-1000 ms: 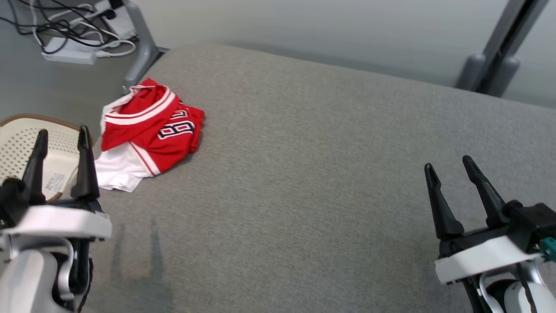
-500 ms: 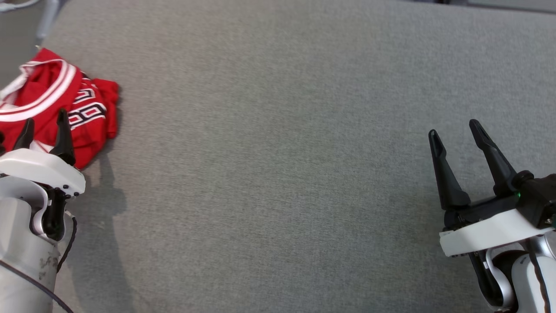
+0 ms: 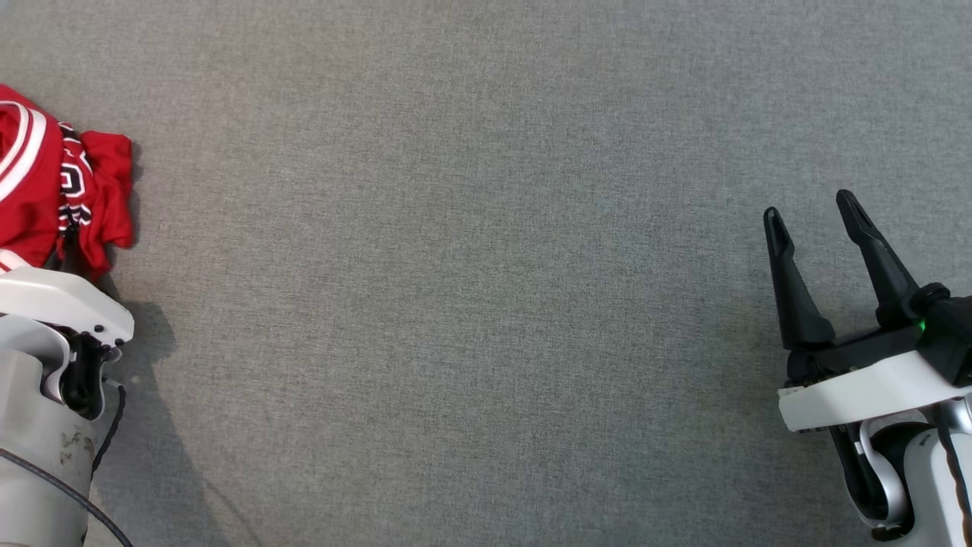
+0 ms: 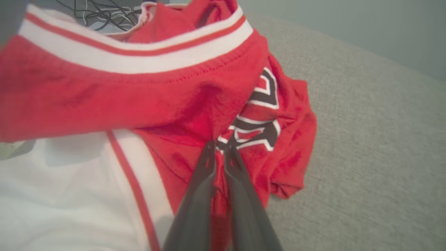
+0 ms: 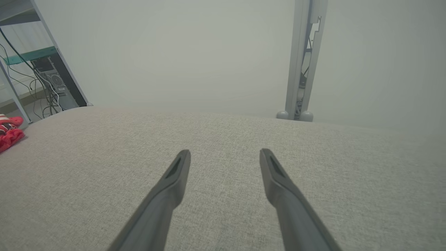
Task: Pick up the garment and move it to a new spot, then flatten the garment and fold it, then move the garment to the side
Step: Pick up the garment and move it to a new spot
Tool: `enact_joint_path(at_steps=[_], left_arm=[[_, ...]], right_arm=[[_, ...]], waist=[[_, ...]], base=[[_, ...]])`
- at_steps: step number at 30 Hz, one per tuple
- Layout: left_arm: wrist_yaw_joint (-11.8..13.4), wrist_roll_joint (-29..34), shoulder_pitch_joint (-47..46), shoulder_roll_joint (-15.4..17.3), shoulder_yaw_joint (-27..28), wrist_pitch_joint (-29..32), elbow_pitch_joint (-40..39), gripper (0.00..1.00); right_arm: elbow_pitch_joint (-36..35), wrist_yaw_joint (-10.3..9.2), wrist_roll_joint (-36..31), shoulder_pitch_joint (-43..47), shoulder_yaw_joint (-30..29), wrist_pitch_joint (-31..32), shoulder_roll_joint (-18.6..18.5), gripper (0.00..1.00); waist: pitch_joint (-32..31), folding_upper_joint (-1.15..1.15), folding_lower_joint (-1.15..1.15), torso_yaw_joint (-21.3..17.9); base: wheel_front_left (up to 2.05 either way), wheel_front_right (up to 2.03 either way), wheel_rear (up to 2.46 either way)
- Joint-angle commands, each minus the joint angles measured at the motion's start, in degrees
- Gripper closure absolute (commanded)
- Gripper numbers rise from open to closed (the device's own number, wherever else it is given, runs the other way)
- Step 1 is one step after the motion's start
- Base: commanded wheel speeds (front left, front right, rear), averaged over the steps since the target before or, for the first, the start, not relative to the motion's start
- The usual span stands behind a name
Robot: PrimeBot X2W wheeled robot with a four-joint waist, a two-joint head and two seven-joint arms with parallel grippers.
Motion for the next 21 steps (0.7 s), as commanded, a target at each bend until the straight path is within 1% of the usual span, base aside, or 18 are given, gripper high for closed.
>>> enact_joint_path(at_steps=[1, 5, 8, 10, 15, 19, 21], left_arm=[[-0.25, 0.52, -1.27, 0.31, -0.18, -1.17, 0.25, 1.00], [0.46, 1.95, -2.23, 1.41, -0.17, -4.95, -0.74, 1.00], [1.62, 3.79, -1.43, 2.57, 0.89, -5.71, -4.86, 1.00], [3.10, 5.48, 0.45, 3.28, 2.76, -5.78, -10.67, 1.00], [5.67, 9.63, 8.78, 2.64, 6.56, -5.72, -25.14, 1.00], [8.27, 12.19, 17.94, 1.74, 7.78, -5.73, -36.39, 1.00], [9.44, 12.74, 22.25, 2.16, 8.11, -5.66, -41.56, 1.00]], right_arm=[[0.12, 0.01, -0.26, -0.07, -0.15, -0.52, -0.23, 0.00], [0.36, 0.01, -0.47, 0.37, -0.58, -0.76, 0.21, 0.00], [0.68, 0.01, -0.40, 1.03, -0.79, -1.18, 0.70, 0.00], [0.84, 0.01, -0.40, 1.37, -1.13, -1.30, 1.03, 0.00], [1.36, 0.01, -0.27, 3.61, -2.17, -2.06, 2.03, 0.00], [0.93, 0.01, -0.30, 6.13, -3.33, -2.23, 3.08, 0.00], [0.64, 0.01, -0.33, 7.11, -3.41, -2.09, 3.41, 0.00]], waist=[[-0.38, 0.00, 0.00, 0.17], [-2.34, 0.00, 0.00, 0.59], [-4.37, 0.00, 0.00, 0.82], [-5.73, 0.00, 0.00, 0.97], [-10.18, 0.00, 0.00, 1.33], [-13.36, 0.00, 0.00, 1.18], [-14.52, 0.00, 0.00, 0.79]], base=[[0.00, 0.00, 0.00], [0.00, 0.00, 0.00], [0.00, 0.00, 0.00], [0.00, 0.00, 0.00], [0.00, 0.00, 0.00], [0.00, 0.00, 0.00], [0.00, 0.00, 0.00]])
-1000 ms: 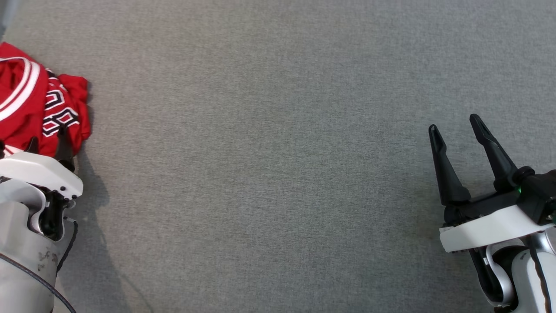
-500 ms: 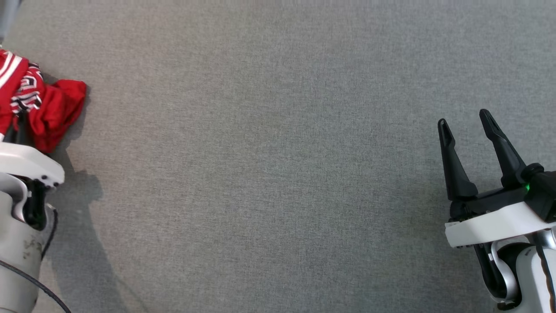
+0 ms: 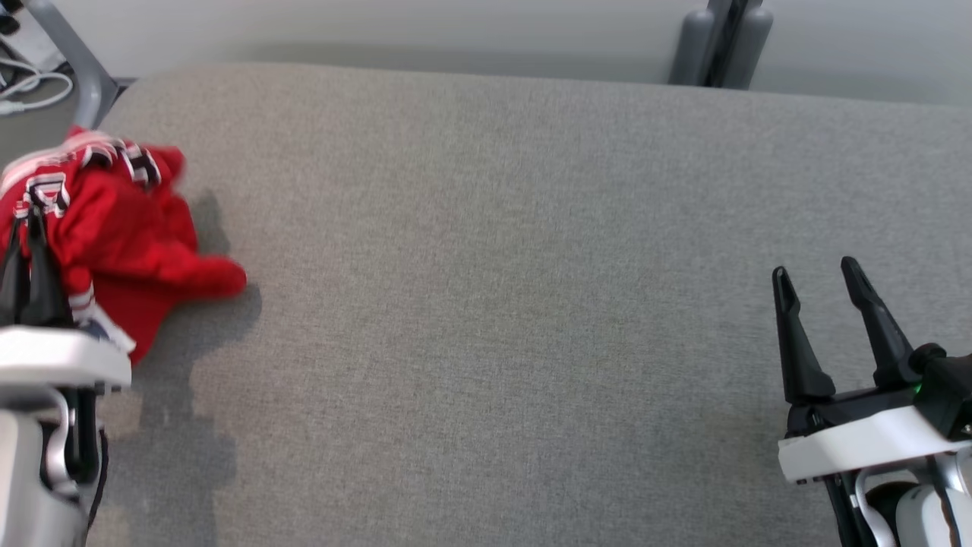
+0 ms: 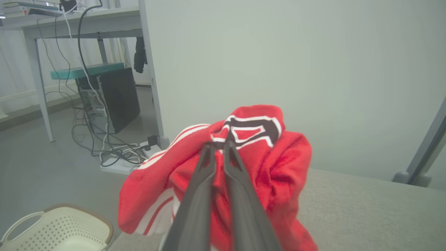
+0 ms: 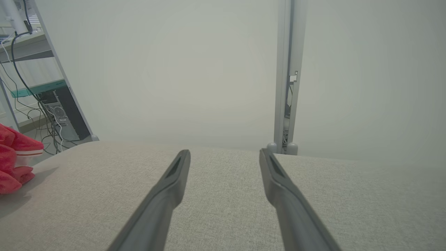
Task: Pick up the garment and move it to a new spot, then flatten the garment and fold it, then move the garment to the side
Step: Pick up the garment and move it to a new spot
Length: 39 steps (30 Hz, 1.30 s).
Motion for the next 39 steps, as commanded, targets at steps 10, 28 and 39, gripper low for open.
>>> enact_joint_path(at_steps=[10, 28, 39], left_arm=[[7.34, 1.17, 19.69, 1.92, 1.97, 6.76, -24.53, 1.00], [6.54, 4.84, 21.00, 0.14, -8.80, 12.91, -38.96, 1.00], [1.22, 5.08, 13.67, -4.56, -18.64, 13.94, -31.65, 1.00]], right_arm=[[-0.92, 0.01, -0.48, 4.21, -0.80, 0.30, 0.93, 0.00], [-1.47, 0.01, -0.01, 2.47, -0.08, -0.10, 1.20, 0.00], [0.98, 0.01, 3.04, 1.37, -0.18, -2.80, 1.27, 0.00]], waist=[[-5.67, 0.00, 0.00, -2.30], [-3.70, 0.00, 0.00, -14.66], [-0.06, 0.00, 0.00, -26.57]], base=[[0.00, 0.00, 0.00], [0.00, 0.00, 0.00], [0.00, 0.00, 0.00]])
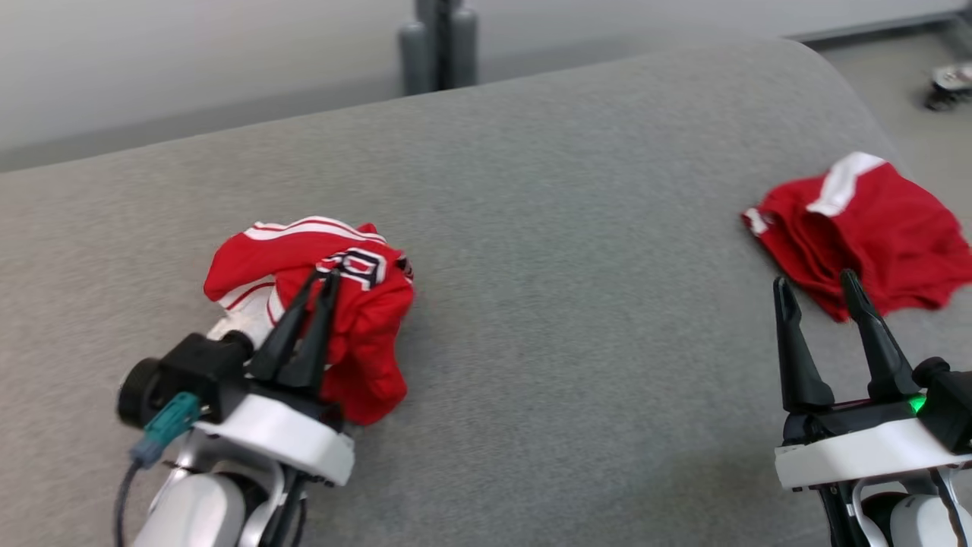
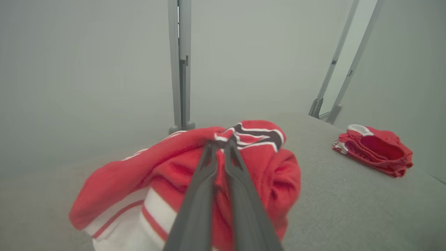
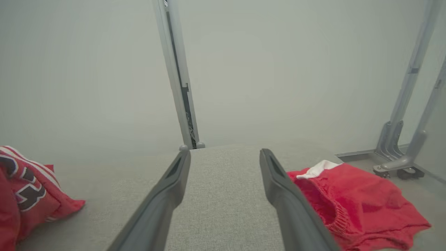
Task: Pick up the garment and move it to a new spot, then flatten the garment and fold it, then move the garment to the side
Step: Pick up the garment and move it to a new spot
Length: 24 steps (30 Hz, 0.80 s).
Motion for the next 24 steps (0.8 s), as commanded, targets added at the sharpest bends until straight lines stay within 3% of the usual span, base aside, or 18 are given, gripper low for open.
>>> enact_joint_path(at_steps=[1, 8, 14, 15, 16, 17, 24], left_arm=[[-0.96, 0.28, -2.00, -0.44, -1.06, -0.02, 1.37, 1.00], [-4.93, 1.31, -7.07, -2.49, -6.26, 0.70, 8.26, 1.00], [-7.95, 0.68, -9.93, -4.04, -9.44, 1.43, 14.80, 1.00], [-8.22, 0.71, -10.32, -4.24, -9.56, 1.04, 15.52, 0.79], [-8.29, 0.86, -10.68, -4.42, -9.73, 0.64, 16.05, 0.24], [-8.44, 0.99, -10.94, -4.65, -10.01, 0.28, 16.55, 0.00], [-7.59, 0.69, -11.51, -6.07, -9.07, -5.04, 15.26, 0.00]], right_arm=[[0.53, 0.01, 0.57, -0.78, 0.11, -0.80, -0.14, 0.00], [2.28, 0.01, 2.29, -1.88, 0.61, -2.88, -0.14, 0.00], [3.92, 0.01, 3.26, -2.70, 0.76, -4.57, -0.14, 0.00], [4.21, 0.01, 3.30, -2.69, 0.78, -4.71, -0.13, 0.00], [4.47, 0.01, 3.26, -2.69, 0.70, -4.85, -0.14, 0.00], [4.64, 0.01, 3.31, -2.79, 0.60, -5.08, -0.14, 0.00], [5.40, 0.01, 2.42, -3.06, 0.11, -5.27, -0.16, 0.00]], waist=[[2.58, 0.00, 0.00, -4.38], [6.15, 0.00, 0.00, -8.93], [7.84, 0.00, 0.00, -9.98], [7.94, 0.00, 0.00, -9.95], [8.02, 0.00, 0.00, -9.82], [8.01, 0.00, 0.00, -9.58], [6.19, 0.00, 0.00, -6.11]], base=[[0.00, 0.00, 0.00], [0.00, 0.00, 0.00], [0.00, 0.00, 0.00], [0.00, 0.00, 0.00], [0.00, 0.00, 0.00], [0.00, 0.00, 0.00], [0.00, 0.00, 0.00]])
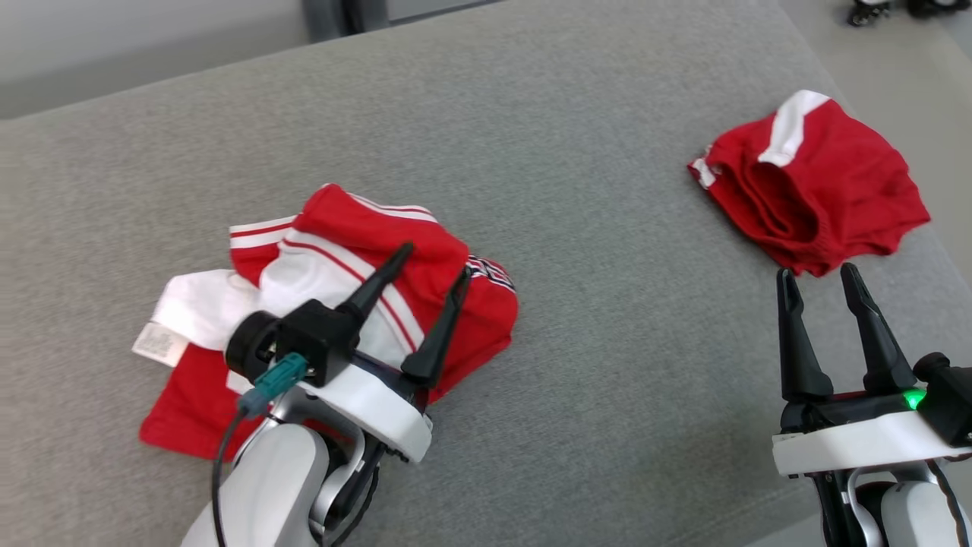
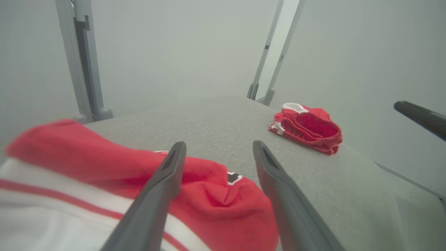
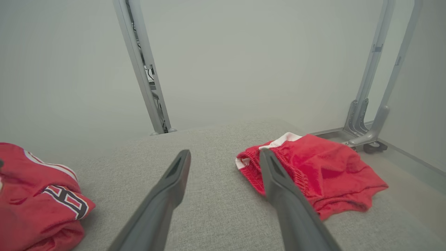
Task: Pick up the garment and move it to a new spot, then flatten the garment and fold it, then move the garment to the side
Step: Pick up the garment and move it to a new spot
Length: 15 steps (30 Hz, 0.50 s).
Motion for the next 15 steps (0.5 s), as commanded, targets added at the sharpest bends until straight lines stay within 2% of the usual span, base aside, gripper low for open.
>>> enact_joint_path(at_steps=[1, 7, 15], left_arm=[[0.55, -0.10, -0.56, 0.18, 0.71, -0.93, -0.63, 0.00], [3.99, 0.07, 0.75, 1.45, 5.52, -6.41, -4.70, 0.00], [6.46, -0.52, 4.09, 5.17, 13.16, -8.88, -7.22, 0.00]], right_arm=[[-0.02, 0.01, -0.34, -0.50, -0.32, -0.13, -0.20, 0.00], [-0.75, 0.01, -1.98, -0.57, -0.80, 1.00, -0.22, 0.00], [-1.76, 0.01, -4.03, -0.70, -0.75, 2.98, -0.23, 0.00]], waist=[[-1.06, 0.00, 0.00, 1.67], [-2.87, 0.00, 0.00, 6.62], [-4.75, 0.00, 0.00, 12.29]], base=[[0.00, 0.00, 0.00], [0.00, 0.00, 0.00], [0.00, 0.00, 0.00]])
